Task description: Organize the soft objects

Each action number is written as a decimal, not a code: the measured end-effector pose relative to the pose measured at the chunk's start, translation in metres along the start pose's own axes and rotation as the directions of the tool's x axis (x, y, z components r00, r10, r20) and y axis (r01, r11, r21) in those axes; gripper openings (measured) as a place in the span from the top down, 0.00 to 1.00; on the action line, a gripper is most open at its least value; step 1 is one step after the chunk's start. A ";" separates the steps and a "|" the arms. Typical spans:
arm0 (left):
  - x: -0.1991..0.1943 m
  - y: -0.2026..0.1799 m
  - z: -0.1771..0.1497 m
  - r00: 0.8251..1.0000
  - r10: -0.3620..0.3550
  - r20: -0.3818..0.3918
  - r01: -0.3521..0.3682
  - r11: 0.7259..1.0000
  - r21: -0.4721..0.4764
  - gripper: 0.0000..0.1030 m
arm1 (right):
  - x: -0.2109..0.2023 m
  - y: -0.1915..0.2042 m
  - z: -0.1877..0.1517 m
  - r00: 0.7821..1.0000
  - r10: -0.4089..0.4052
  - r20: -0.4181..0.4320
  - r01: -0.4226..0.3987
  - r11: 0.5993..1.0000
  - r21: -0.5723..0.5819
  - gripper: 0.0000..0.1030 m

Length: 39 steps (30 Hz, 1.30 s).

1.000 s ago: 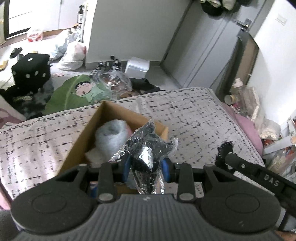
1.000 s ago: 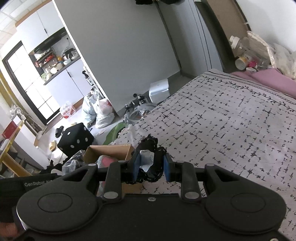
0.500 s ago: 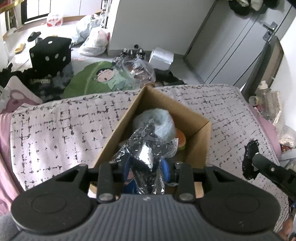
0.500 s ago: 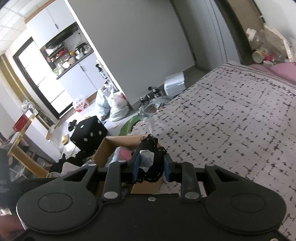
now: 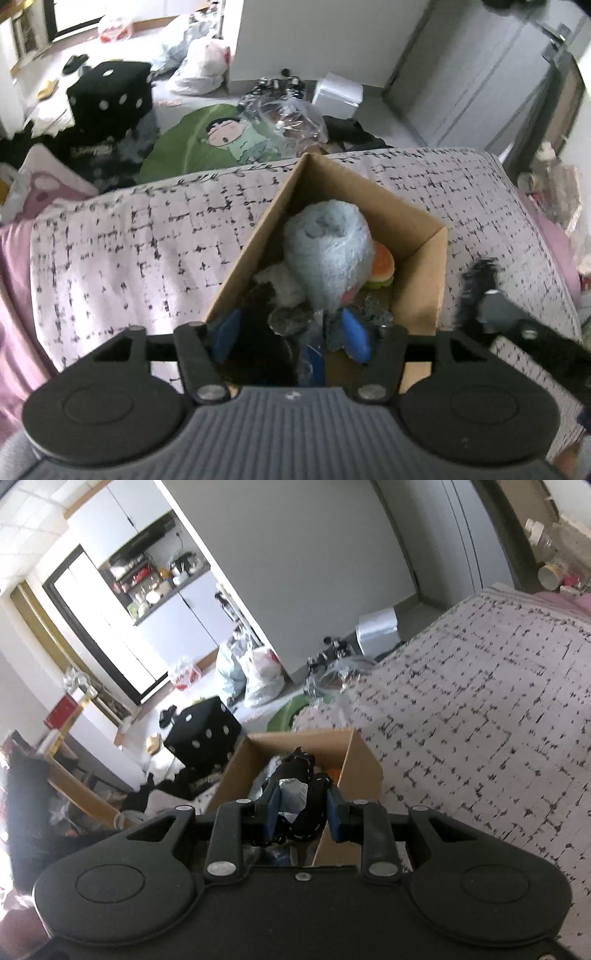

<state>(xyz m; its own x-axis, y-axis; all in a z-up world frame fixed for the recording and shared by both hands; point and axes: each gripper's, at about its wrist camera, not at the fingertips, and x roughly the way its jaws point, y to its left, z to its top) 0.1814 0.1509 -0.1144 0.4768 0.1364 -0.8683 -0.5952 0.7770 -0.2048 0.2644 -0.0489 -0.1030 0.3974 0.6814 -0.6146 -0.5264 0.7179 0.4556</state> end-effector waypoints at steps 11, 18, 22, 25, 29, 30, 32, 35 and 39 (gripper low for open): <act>-0.020 0.011 0.010 0.999 -0.027 0.024 0.027 1.000 0.001 0.33 | 0.023 0.026 -0.018 0.996 -0.011 -0.092 0.002 0.996 -0.092 0.72; -0.031 0.019 0.015 1.000 -0.015 0.008 0.015 1.000 0.003 0.30 | 0.020 0.034 -0.021 0.994 -0.031 -0.103 0.019 0.993 -0.115 0.57; -0.042 0.015 0.013 0.999 -0.040 0.013 0.040 0.999 0.030 0.23 | 0.000 0.032 -0.021 0.997 -0.050 -0.057 0.045 0.995 -0.089 0.44; -0.049 0.011 0.012 0.999 -0.046 0.016 0.045 0.998 0.050 0.17 | -0.014 0.025 -0.022 0.998 -0.053 -0.035 0.051 0.997 -0.053 0.42; -0.059 0.004 0.009 0.998 -0.066 0.022 0.064 0.995 0.072 0.11 | -0.034 0.013 -0.029 0.998 -0.062 -0.008 0.062 0.998 0.010 0.42; -0.062 0.003 0.008 0.997 -0.073 0.022 0.071 0.994 0.081 0.10 | -0.039 0.011 -0.030 0.998 -0.062 0.001 0.062 0.998 0.023 0.42; -0.068 0.000 0.005 0.996 -0.091 0.022 0.088 0.991 0.097 0.09 | -0.051 0.007 -0.036 0.997 -0.071 0.020 0.070 0.996 0.050 0.39; -0.077 -0.004 -0.001 0.994 -0.101 0.028 0.097 0.988 0.117 0.07 | -0.065 0.001 -0.039 0.995 -0.096 0.037 0.093 0.993 0.071 0.38; -0.086 -0.010 -0.008 0.992 -0.124 0.026 0.120 0.984 0.130 0.03 | -0.079 -0.004 -0.038 0.990 -0.126 0.066 0.119 0.988 0.094 0.32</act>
<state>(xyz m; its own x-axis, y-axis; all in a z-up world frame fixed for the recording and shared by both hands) 0.1406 0.1267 -0.0414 0.5639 0.0552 -0.8240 -0.4445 0.8612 -0.2466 0.2064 -0.1112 -0.0806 0.5094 0.5935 -0.6231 -0.4025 0.8043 0.4371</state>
